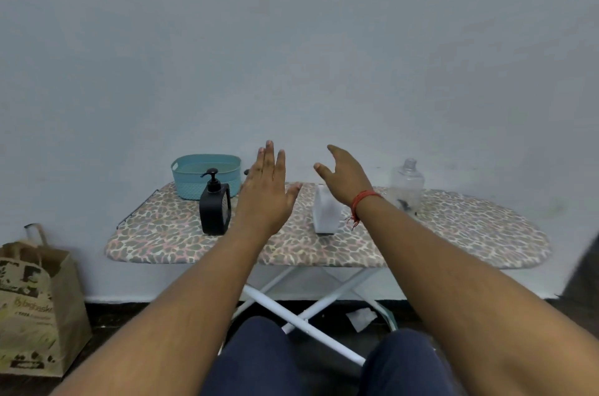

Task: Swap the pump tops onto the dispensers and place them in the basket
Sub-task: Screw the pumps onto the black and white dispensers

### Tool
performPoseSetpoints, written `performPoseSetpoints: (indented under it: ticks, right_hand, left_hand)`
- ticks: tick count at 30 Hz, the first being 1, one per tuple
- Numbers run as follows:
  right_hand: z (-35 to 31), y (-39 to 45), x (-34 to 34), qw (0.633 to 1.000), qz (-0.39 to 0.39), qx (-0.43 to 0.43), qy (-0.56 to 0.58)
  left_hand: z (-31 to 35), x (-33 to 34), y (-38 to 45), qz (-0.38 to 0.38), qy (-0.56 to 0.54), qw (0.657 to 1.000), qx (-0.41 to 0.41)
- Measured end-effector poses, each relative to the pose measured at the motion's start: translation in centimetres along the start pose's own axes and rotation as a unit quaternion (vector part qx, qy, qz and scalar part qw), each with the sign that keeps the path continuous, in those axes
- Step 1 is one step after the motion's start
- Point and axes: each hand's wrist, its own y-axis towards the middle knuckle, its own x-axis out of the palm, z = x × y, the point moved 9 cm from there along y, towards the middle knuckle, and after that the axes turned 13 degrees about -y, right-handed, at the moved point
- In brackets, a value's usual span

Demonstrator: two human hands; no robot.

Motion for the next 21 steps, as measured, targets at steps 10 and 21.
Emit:
performPoseSetpoints:
  ticks: [10,21]
  right_hand:
    - [9.3,1.3,-0.5,0.997,-0.015,0.055,-0.055]
    - [16.8,9.8,10.6,0.972,-0.114,0.142,-0.148]
  left_hand:
    - [2.6,7.6,1.9,-0.058,-0.008,0.998,0.011]
    - [-1.5,14.6,2.0,-0.050,-0.170,0.984,-0.021]
